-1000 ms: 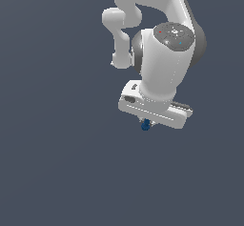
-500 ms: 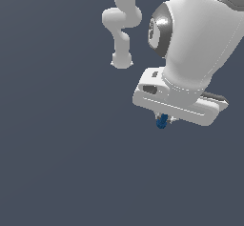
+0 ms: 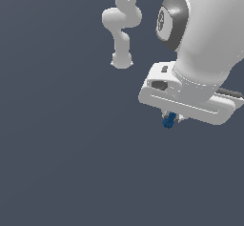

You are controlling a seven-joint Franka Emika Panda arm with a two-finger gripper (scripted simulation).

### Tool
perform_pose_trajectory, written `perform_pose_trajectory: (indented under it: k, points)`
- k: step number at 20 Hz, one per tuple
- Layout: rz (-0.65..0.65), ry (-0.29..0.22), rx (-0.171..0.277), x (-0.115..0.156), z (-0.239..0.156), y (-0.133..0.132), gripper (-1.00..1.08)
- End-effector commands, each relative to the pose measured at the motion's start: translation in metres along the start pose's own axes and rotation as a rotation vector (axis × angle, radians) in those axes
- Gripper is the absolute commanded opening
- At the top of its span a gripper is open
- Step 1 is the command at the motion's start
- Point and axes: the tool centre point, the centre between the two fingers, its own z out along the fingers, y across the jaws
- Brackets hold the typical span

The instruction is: Pick up the object and move it to a goal position.

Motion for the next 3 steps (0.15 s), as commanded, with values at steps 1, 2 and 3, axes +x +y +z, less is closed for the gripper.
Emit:
perform_pose_trajectory:
  k: [1,2,3]
  points:
    - [0.000,0.000,0.000,0.0006,-0.0016,-0.0012,-1.00]
    - [0.000,0.000,0.000,0.0007,-0.0016,-0.0013,-1.00]
    - [0.000,0.000,0.000,0.0008,-0.0016,-0.0013,-1.00]
